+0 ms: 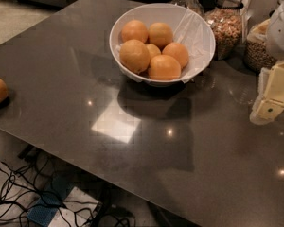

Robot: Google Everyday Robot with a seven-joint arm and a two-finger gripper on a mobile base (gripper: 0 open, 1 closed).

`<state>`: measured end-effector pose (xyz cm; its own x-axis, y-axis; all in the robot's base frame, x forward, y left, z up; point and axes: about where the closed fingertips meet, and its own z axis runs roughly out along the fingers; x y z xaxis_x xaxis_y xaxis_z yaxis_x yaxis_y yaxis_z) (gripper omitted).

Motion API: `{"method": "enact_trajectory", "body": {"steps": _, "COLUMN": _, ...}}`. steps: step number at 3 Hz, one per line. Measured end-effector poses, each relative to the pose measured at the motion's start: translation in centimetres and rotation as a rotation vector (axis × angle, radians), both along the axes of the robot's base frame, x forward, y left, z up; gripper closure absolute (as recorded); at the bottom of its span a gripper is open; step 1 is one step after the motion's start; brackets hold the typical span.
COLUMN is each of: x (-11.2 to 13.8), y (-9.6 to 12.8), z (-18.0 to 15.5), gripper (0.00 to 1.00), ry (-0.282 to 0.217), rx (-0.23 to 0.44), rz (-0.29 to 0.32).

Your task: Pick orange from white bowl

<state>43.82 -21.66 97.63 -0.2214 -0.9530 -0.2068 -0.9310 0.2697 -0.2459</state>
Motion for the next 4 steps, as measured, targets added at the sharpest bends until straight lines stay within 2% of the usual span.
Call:
{"method": "enact_trajectory", "body": {"steps": 1, "x": 0.4, "y": 0.4, "z": -0.2, "gripper": 0.00, "ry": -0.016, "rx": 0.002, "rz": -0.004}}
{"method": "enact_trajectory", "body": {"steps": 2, "x": 2.0, "y": 1.6, "z": -1.2, "gripper": 0.00, "ry": -0.042, "rx": 0.059, "rz": -0.015}}
{"method": "enact_trajectory", "body": {"steps": 4, "x": 6.3, "y": 8.5, "z": -0.3, "gripper": 0.00, "ry": -0.145, "rx": 0.201, "rz": 0.087}}
